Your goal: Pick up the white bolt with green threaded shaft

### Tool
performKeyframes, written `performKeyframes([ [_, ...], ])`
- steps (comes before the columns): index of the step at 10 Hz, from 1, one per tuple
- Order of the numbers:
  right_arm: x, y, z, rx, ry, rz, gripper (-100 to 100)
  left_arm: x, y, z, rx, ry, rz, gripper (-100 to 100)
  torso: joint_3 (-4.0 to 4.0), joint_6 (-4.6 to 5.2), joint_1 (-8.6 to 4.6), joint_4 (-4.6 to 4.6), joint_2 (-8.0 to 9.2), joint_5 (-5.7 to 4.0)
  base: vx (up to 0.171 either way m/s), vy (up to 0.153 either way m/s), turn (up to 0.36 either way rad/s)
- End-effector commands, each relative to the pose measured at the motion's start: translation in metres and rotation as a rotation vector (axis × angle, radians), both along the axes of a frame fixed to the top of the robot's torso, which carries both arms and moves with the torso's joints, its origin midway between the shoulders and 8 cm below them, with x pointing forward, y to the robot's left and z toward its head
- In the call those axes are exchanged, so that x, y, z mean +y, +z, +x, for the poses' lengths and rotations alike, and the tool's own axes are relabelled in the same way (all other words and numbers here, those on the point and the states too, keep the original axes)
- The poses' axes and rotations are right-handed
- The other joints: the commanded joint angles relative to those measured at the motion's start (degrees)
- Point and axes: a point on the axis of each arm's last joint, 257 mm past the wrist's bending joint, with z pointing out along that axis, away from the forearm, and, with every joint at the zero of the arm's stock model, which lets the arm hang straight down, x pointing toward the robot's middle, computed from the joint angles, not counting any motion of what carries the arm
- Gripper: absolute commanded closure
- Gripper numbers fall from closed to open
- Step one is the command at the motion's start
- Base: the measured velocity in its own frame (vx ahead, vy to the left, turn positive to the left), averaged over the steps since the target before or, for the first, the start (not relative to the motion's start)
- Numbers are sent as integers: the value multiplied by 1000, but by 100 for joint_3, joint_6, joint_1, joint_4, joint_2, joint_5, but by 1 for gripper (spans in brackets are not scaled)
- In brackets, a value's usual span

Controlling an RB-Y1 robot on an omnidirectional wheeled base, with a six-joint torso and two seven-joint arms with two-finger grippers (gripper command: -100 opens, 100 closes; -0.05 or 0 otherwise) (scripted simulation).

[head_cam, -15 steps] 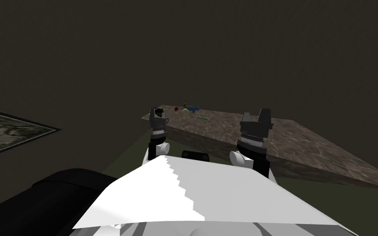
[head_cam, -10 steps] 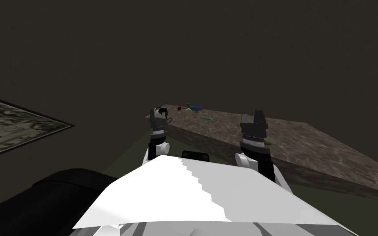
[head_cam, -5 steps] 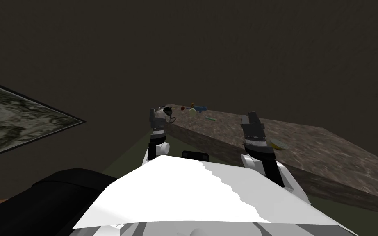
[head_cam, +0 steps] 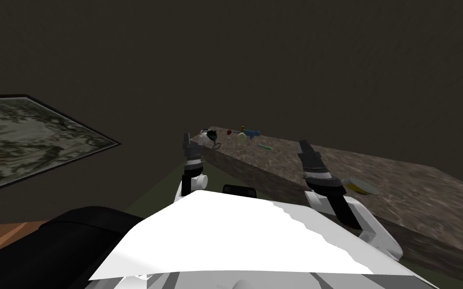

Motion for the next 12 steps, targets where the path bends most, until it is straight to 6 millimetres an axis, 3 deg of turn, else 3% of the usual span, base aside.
performKeyframes([
  [1, -3, -5, 2, 15, 2, -43, -100, 0, 0, 0, 0, 0, 0, 0, 0, 0, 0, 0, 0, 0, 14, 58, 82],
  [9, -40, -45, 21, 135, -24, -322, -100, 0, 0, 0, 0, 0, 0, 0, -1, -1, -3, 0, -2, -1, 21, 63, 133],
  [12, -64, -69, 27, 206, -42, -446, -100, 0, 0, 0, 0, 0, 0, 0, -3, 3, -10, -1, -4, -1, 31, 62, 162],
])
